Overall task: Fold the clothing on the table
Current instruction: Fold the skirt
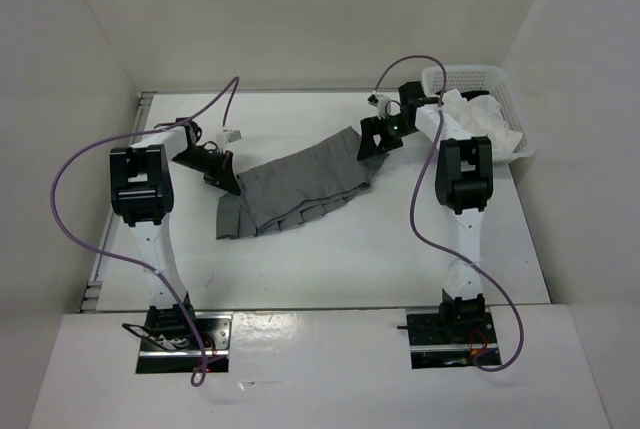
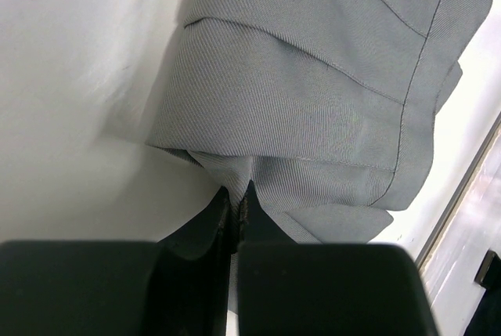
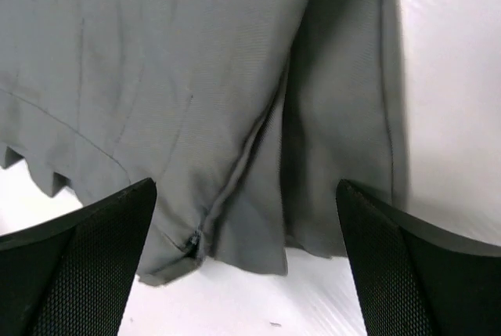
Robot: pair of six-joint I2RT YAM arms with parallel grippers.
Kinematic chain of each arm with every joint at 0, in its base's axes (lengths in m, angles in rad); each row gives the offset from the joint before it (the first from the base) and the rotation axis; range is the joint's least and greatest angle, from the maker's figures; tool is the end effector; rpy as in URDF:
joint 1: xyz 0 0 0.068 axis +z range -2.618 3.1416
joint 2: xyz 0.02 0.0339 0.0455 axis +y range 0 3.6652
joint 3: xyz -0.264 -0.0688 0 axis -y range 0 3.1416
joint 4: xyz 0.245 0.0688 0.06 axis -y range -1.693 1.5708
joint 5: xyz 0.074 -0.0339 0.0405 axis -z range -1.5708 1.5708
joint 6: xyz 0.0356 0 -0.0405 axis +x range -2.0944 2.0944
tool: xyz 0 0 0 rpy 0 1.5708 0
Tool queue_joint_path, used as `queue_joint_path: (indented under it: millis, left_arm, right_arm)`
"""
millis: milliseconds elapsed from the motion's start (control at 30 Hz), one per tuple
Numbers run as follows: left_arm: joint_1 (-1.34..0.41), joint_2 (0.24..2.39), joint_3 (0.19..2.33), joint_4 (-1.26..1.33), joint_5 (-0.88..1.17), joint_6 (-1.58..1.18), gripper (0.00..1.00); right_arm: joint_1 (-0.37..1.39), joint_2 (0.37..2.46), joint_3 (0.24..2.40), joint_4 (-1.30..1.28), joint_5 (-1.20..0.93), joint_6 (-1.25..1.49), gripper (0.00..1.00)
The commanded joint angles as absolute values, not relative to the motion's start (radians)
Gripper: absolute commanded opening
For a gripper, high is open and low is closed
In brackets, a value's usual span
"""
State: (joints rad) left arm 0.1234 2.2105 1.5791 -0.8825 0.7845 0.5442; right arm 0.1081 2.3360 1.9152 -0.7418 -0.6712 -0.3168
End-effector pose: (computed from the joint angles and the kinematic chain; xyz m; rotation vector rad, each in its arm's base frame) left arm 0.4163 0.0263 0.1301 0.5848 2.5886 -1.0124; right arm 0.4862 0.0750 0.1651 -0.7182 2.4557 0.8302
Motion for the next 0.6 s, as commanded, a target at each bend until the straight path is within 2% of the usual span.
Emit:
queue_joint_path:
  millis: [0,567]
  left_arm:
    - [0.126,2.201,1.551,-0.871,0.675,0.577,0.00]
    - [0.126,2.192,1.542,-0.871,0.666,0.577,0.00]
  right_arm:
    - [0.086,2.338,1.971,-0.787,-0.700,-0.371,1.00]
    - [0.035,2.361,1.971,-0.769,-0.702,-0.362,1.00]
